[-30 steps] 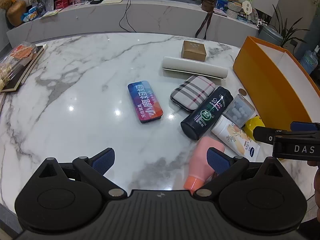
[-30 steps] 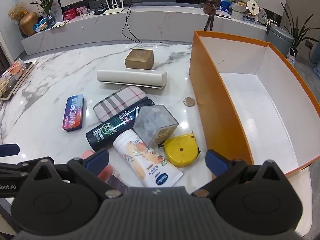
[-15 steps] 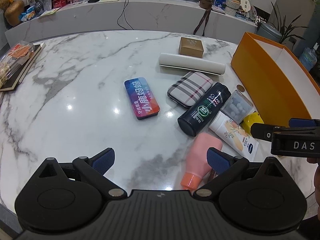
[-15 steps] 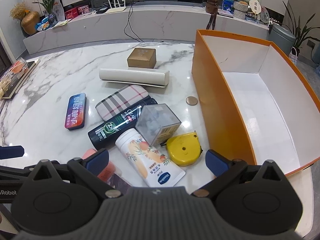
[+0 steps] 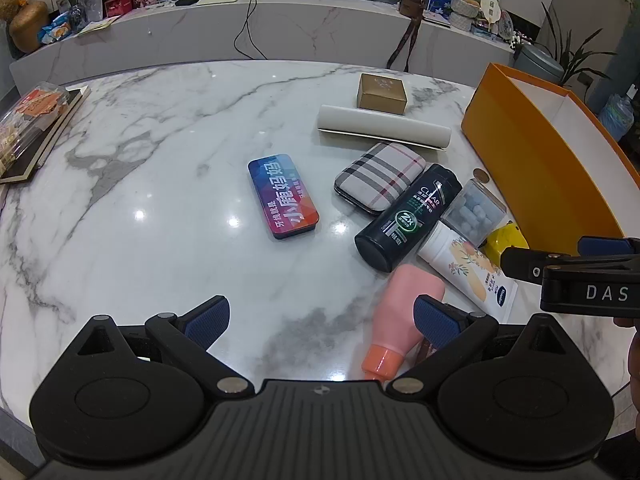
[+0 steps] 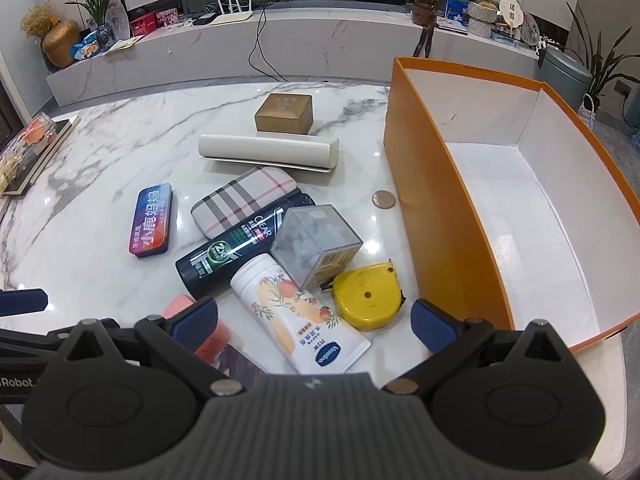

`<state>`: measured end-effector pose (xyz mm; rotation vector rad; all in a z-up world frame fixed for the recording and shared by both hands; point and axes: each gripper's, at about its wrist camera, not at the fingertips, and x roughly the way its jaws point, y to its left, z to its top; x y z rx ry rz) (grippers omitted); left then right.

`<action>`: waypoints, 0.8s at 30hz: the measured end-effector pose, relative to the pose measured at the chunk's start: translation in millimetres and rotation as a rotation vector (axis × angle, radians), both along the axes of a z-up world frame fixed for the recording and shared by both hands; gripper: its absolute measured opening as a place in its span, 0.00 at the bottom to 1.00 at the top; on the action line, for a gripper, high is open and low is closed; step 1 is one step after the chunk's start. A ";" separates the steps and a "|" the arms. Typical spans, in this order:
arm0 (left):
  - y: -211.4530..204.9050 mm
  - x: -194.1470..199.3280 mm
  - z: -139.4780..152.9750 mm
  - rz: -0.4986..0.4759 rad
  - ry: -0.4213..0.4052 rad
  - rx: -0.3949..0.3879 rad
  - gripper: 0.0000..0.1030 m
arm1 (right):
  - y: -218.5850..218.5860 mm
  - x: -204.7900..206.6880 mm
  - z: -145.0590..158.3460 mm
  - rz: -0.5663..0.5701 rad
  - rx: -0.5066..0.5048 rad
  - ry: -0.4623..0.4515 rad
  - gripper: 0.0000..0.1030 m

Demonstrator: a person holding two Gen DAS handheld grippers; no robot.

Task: Organize rigid objects
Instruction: 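Move both tools toward the pink bottle and the clear cube box, then close the left tool on the pink bottle while the right tool grasps the clear cube box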

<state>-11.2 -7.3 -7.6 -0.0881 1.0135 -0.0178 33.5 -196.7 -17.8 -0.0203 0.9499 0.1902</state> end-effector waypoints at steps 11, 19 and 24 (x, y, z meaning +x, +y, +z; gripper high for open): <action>-7.3 0.4 -6.9 -0.030 0.006 -0.012 1.00 | -0.1 0.0 -0.7 0.000 -0.003 -0.001 0.98; -11.6 3.3 -22.0 -0.058 0.025 -0.072 1.00 | -4.1 10.2 -5.6 0.007 0.031 0.020 0.98; -12.6 6.5 -32.5 -0.067 0.035 -0.115 1.00 | -1.5 18.9 -4.3 0.035 0.065 0.014 0.98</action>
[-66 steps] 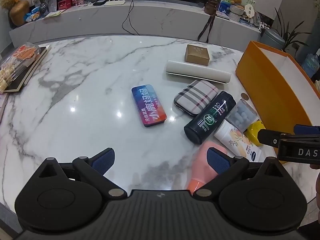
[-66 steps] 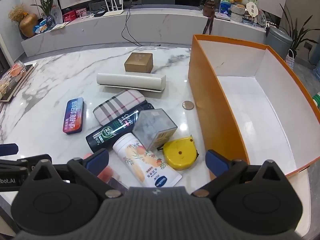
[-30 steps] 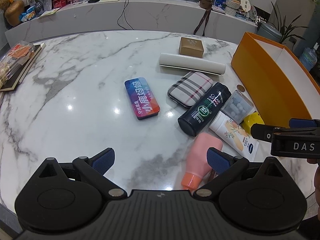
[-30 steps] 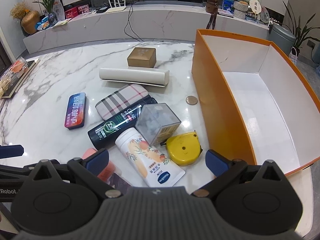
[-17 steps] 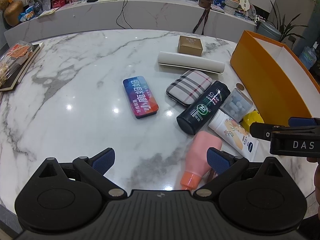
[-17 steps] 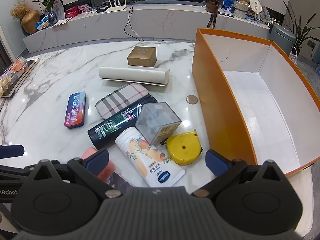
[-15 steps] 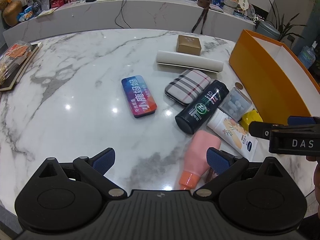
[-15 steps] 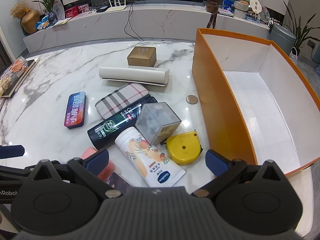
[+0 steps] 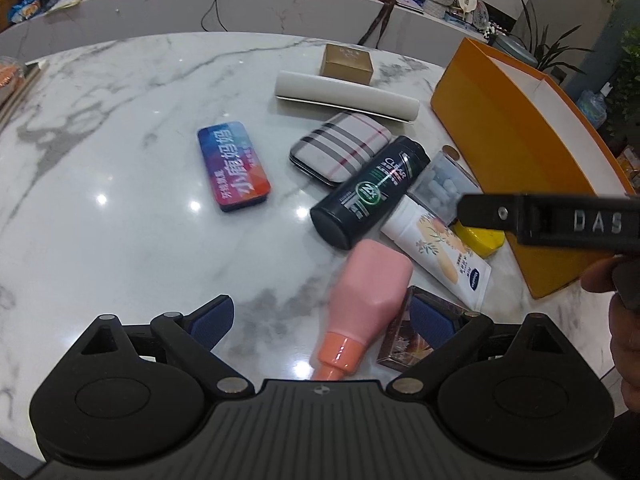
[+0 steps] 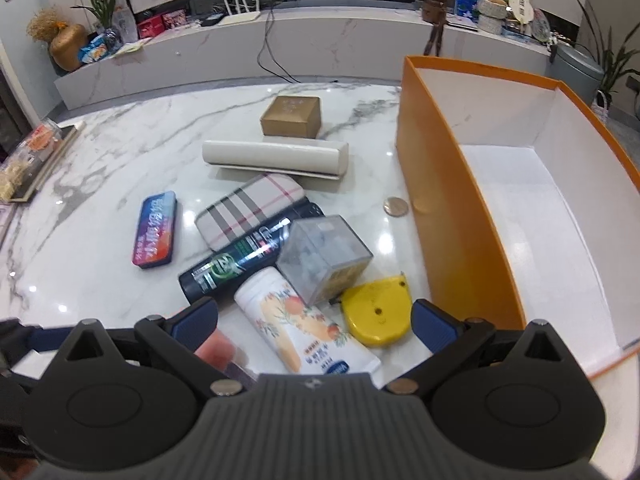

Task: Organize rigid objects
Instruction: 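Close the left tool on the pink bottle while the right tool grasps the clear cube box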

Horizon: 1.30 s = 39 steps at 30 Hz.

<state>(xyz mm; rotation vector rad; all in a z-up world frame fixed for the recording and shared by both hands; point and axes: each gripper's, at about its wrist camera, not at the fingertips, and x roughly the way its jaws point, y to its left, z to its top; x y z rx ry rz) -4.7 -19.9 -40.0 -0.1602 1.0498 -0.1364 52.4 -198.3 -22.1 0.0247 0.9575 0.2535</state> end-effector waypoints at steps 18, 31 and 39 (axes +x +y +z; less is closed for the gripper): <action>-13.1 5.2 -24.8 -0.079 -0.022 -0.014 0.83 | 24.2 32.6 -19.2 0.141 -0.074 -0.028 0.80; -4.0 7.8 -28.3 -0.082 -0.016 -0.090 0.79 | 41.9 49.7 -36.0 0.228 -0.236 -0.034 0.82; 2.6 8.8 -22.7 -0.075 -0.041 -0.077 0.80 | 36.5 57.7 -33.9 0.227 -0.251 0.000 0.81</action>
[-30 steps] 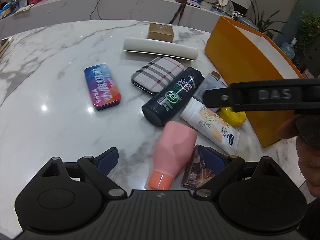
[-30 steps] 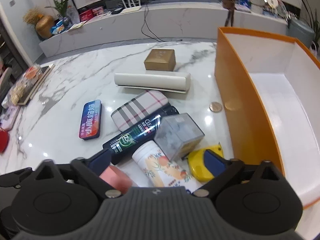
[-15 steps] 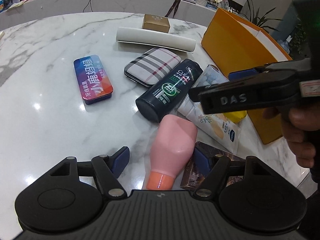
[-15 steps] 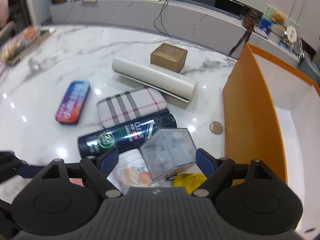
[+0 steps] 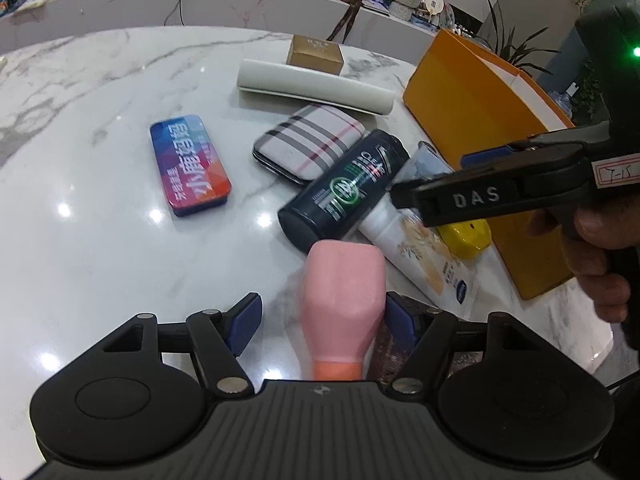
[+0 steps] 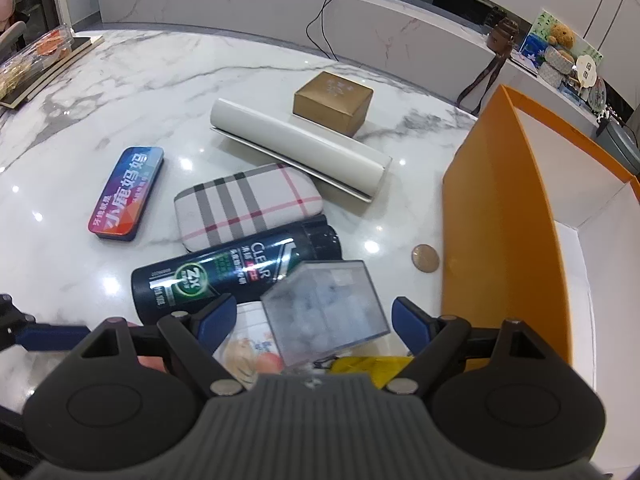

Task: Organize rigid objects
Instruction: 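Close the left tool on the pink bottle while the right tool grasps the clear cube box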

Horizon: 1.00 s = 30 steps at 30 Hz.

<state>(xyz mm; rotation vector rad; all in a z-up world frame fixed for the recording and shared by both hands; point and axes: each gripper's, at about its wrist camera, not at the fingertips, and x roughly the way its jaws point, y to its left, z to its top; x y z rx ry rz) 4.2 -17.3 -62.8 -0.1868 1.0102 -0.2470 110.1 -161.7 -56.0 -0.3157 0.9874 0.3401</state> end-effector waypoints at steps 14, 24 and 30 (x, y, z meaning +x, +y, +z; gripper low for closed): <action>1.8 7.5 -5.4 0.010 0.009 0.080 0.80 | -4.6 11.6 -19.8 0.035 -0.065 0.080 0.69; -5.7 7.8 -7.3 -0.011 -0.013 0.171 0.81 | -6.1 19.5 -24.8 0.017 -0.019 0.094 0.65; -6.0 4.1 -6.8 -0.021 -0.038 0.152 0.62 | -2.3 14.8 -23.9 0.032 -0.017 0.089 0.54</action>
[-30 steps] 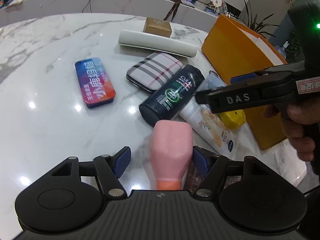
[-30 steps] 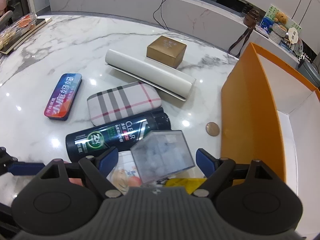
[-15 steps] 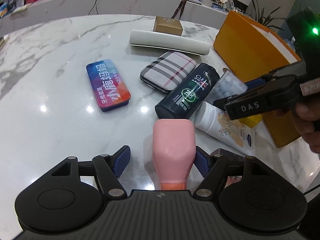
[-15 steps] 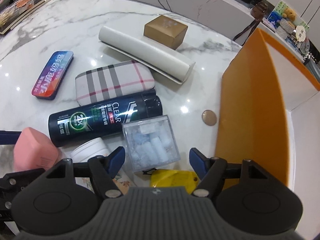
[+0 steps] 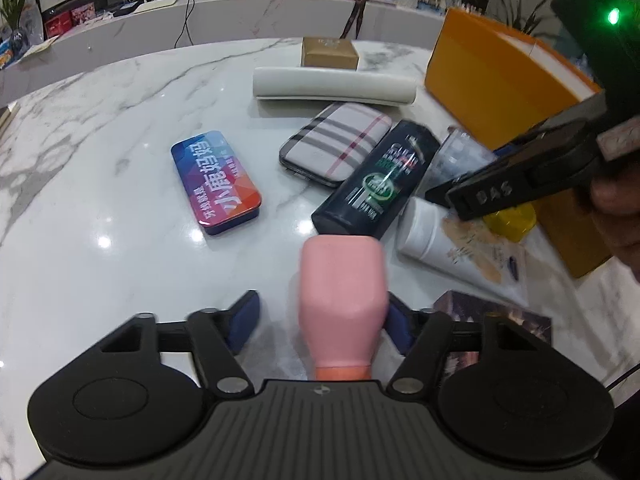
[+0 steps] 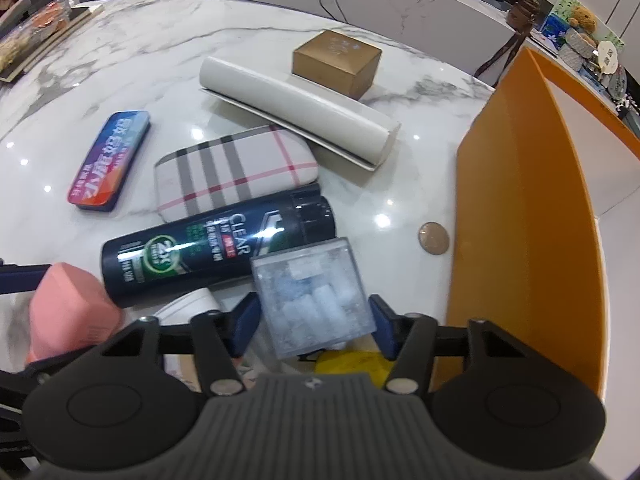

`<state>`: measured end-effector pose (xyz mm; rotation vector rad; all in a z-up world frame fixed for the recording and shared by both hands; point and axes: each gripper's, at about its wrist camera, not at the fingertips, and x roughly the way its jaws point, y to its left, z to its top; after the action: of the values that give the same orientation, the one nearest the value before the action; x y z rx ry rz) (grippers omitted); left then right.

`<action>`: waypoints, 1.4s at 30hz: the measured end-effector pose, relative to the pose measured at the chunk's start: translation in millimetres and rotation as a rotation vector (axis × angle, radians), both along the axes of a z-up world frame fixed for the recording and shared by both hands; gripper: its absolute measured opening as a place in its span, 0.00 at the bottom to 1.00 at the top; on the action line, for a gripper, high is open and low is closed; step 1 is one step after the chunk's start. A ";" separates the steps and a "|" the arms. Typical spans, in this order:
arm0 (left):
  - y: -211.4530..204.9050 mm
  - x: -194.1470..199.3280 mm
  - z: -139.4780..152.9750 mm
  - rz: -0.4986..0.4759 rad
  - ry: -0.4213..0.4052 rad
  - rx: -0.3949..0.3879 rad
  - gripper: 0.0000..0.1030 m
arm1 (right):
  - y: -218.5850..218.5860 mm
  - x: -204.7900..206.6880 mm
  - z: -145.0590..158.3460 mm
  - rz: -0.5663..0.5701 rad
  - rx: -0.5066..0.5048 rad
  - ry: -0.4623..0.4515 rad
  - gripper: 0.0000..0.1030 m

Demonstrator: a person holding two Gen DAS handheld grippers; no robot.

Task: Organize rigid objects
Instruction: 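Close the left tool on the pink bottle while the right tool grasps the clear cube box, then carry the pink bottle and clear cube box over the orange box with both tools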

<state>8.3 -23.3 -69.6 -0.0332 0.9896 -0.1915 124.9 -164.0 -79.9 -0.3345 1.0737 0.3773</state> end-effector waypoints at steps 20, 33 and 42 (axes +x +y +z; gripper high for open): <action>11.1 3.7 21.5 0.064 -0.036 0.023 0.46 | -18.0 -9.4 40.0 -0.027 0.093 -0.040 0.44; -5.2 4.8 59.7 -0.004 -0.046 0.024 0.46 | -45.9 -20.4 83.1 -0.081 0.219 -0.086 0.44; -47.2 12.1 101.8 -0.068 -0.074 0.010 0.46 | -85.7 -38.5 128.2 -0.107 0.301 -0.194 0.44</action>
<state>20.4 -70.5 32.2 0.0169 0.9181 -0.2480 86.3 -249.7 48.3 -0.0434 0.8263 0.3963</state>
